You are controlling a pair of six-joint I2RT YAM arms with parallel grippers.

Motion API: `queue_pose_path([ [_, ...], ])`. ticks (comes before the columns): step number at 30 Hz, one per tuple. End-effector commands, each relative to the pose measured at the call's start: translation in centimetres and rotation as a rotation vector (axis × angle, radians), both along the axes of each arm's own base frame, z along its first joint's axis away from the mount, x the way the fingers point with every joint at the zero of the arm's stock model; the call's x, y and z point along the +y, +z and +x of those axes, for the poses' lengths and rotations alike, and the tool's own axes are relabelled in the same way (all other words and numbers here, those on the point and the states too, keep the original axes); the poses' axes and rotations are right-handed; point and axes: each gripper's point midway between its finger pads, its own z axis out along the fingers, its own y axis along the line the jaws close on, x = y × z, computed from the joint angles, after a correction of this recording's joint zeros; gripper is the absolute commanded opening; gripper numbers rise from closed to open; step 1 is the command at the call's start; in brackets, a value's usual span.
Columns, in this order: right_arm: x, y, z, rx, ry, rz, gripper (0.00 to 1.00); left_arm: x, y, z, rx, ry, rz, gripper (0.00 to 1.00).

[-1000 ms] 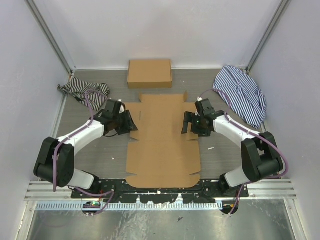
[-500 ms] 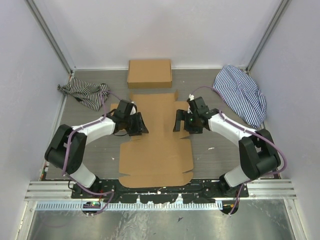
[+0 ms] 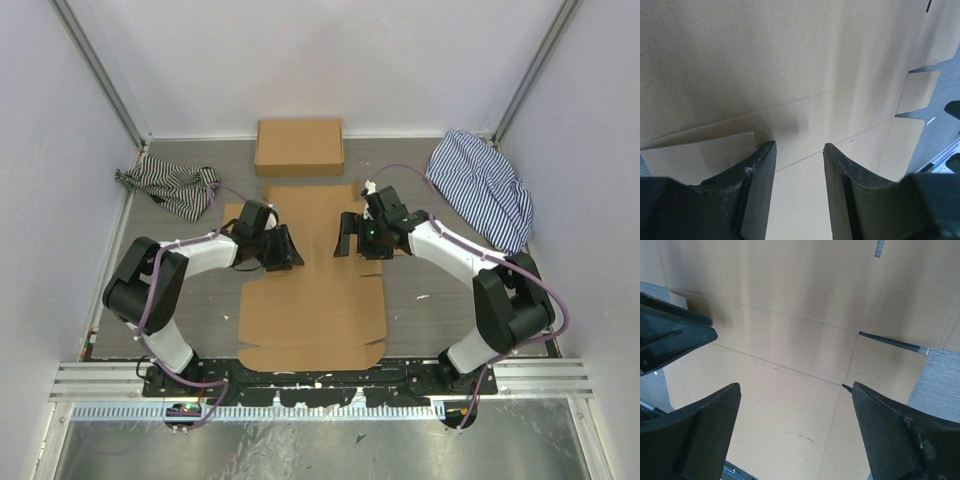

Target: Fold the paper box

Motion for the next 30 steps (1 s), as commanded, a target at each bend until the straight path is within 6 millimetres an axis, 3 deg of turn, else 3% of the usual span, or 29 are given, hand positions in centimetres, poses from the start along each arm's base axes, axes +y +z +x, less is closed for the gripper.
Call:
queue_pose_path([
  [1, -0.7, 0.4, 1.8, -0.03, -0.082, -0.069, 0.99, 0.6, -2.5, -1.2, 0.054, -0.002, 0.038, 0.5],
  [5, -3.9, -1.7, 2.4, -0.018, -0.18, -0.238, 1.0, 0.8, -3.0, -1.6, 0.068, -0.006, 0.047, 0.5],
  [17, -6.8, -4.2, 1.4, 0.028, -0.282, -0.309, 1.0, 0.9, -3.5, -1.8, 0.082, -0.015, 0.057, 0.5],
  [24, -5.5, -5.2, 1.2, 0.049, -0.233, -0.228, 1.0, 1.0, -3.6, -1.9, 0.086, -0.012, 0.059, 0.49],
  [30, -2.1, -3.1, 1.2, 0.005, -0.117, -0.039, 1.0, 1.1, -3.8, -2.0, 0.09, -0.011, 0.063, 0.49],
])
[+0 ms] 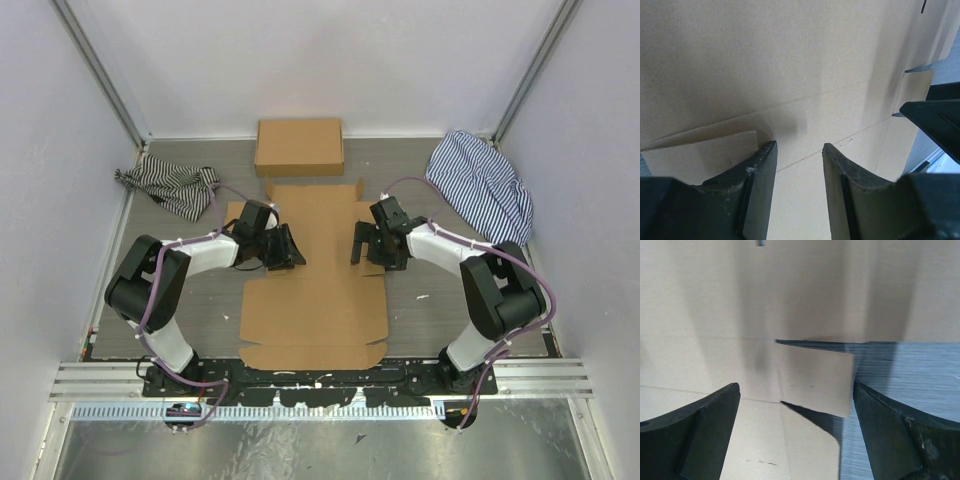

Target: Fold the paper box

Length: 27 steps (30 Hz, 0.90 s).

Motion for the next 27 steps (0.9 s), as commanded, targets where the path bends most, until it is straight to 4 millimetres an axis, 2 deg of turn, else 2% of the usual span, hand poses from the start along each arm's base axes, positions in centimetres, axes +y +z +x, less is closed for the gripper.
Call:
queue_pose_path([
  [1, 3.5, 3.3, 1.1, -0.103, 0.09, 0.189, 1.0, 1.8, -3.8, -2.3, 0.098, 0.001, 0.099, 0.49],
  [13, 5.4, 8.4, 1.5, -0.2, 0.15, 0.259, 0.99, 1.7, -3.8, -2.5, 0.102, -0.001, 0.09, 0.49],
  [21, 7.3, 7.1, 1.7, -0.174, 0.187, 0.286, 0.98, 1.7, -3.9, -2.7, 0.107, 0.0, 0.088, 0.49],
  [27, 8.8, 4.9, 1.6, -0.133, 0.215, 0.296, 0.98, 1.7, -4.0, -2.9, 0.113, 0.002, 0.081, 0.49],
])
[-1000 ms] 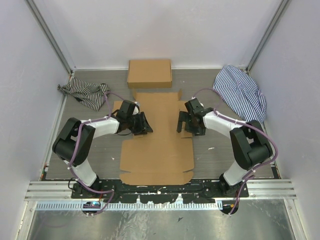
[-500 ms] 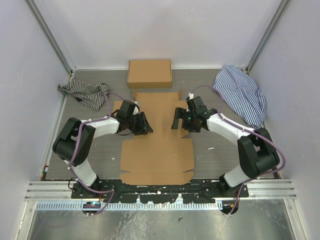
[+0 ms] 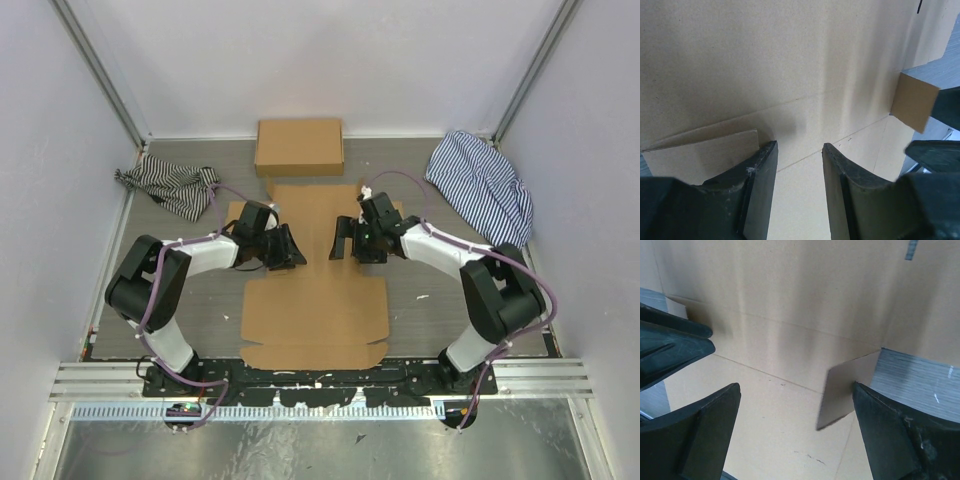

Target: Fold the paper box

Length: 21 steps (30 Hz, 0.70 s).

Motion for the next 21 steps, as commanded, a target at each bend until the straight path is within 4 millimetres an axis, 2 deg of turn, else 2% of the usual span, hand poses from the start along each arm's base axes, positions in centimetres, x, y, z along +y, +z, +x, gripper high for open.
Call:
queue_pose_path([
  [1, 2.5, 0.4, 1.2, -0.034, 0.041, 0.059, 0.98, 1.9, -3.9, -2.9, 0.119, 0.001, 0.097, 0.49],
  [7, 2.9, -2.2, 0.9, 0.023, 0.046, 0.028, 0.97, 2.1, -4.3, -3.2, 0.13, 0.003, 0.104, 0.49],
  [10, 2.7, -2.2, 1.0, 0.019, 0.042, 0.016, 0.97, 2.2, -4.2, -3.3, 0.131, 0.005, 0.106, 0.49],
  [16, 1.7, 0.9, 2.4, -0.069, 0.022, -0.038, 0.97, 2.1, -2.8, -2.8, 0.104, 0.015, 0.096, 0.49],
  [21, 0.8, 5.0, 4.1, -0.164, 0.013, -0.088, 0.98, 2.0, 0.6, -1.8, 0.043, 0.007, 0.102, 0.52],
])
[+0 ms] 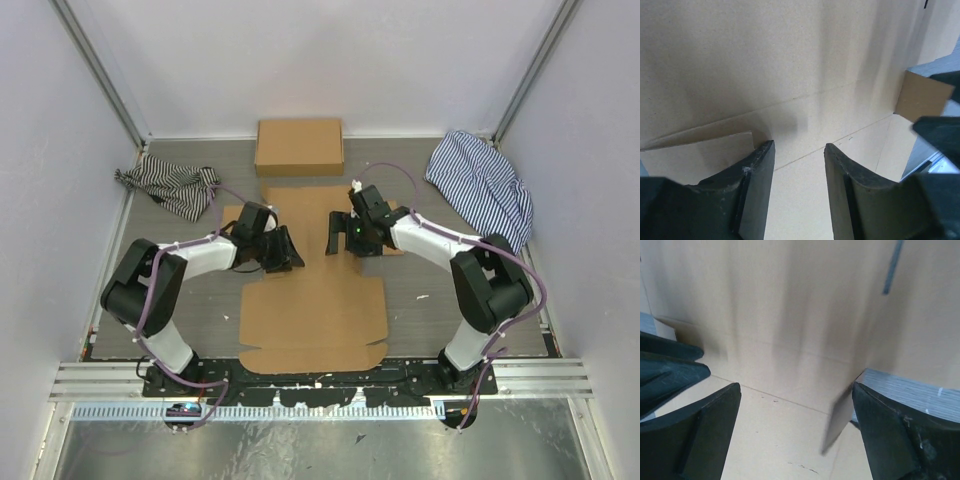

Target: Fold the paper box

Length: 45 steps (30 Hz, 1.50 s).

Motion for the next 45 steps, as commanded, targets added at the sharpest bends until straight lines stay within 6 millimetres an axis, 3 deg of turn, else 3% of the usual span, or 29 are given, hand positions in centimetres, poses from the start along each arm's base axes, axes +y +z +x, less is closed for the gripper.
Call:
queue_pose_path([
  [1, -0.3, 7.0, 3.2, -0.189, -0.006, -0.017, 0.98, 1.6, 1.3, -1.0, 0.018, -0.003, 0.094, 0.53],
  [11, -2.5, 12.5, 7.5, -0.3, -0.07, -0.05, 0.98, 2.9, 11.1, 2.2, -0.178, 0.034, 0.146, 0.57],
  [16, -4.2, 13.6, 10.8, -0.315, -0.131, -0.06, 0.97, 5.2, 13.9, 5.0, -0.222, 0.097, 0.176, 0.58],
  [19, -4.9, 14.2, 13.5, -0.333, -0.157, -0.094, 0.95, 7.6, 14.1, 8.1, -0.191, 0.174, 0.174, 0.58],
  [23, -4.3, 14.2, 17.3, -0.34, -0.129, -0.13, 0.83, 10.4, 14.3, 12.6, -0.177, 0.256, 0.176, 0.55],
  [25, -4.2, 13.7, 19.1, -0.331, -0.134, -0.135, 0.75, 10.9, 14.5, 14.4, -0.189, 0.27, 0.201, 0.54],
  [28, -4.4, 12.3, 22.0, -0.314, -0.17, -0.119, 0.57, 11.0, 14.3, 16.4, -0.182, 0.266, 0.238, 0.53],
  [31, -3.9, 11.1, 23.9, -0.314, -0.156, -0.098, 0.57, 11.1, 13.7, 17.7, -0.178, 0.263, 0.263, 0.53],
  [37, -3.4, 8.8, 25.3, -0.292, -0.126, -0.108, 0.61, 11.9, 12.3, 19.4, -0.171, 0.27, 0.313, 0.53],
  [45, -2.5, 5.6, 24.8, -0.231, -0.068, -0.085, 0.61, 13.0, 10.7, 20.5, -0.138, 0.289, 0.32, 0.53],
])
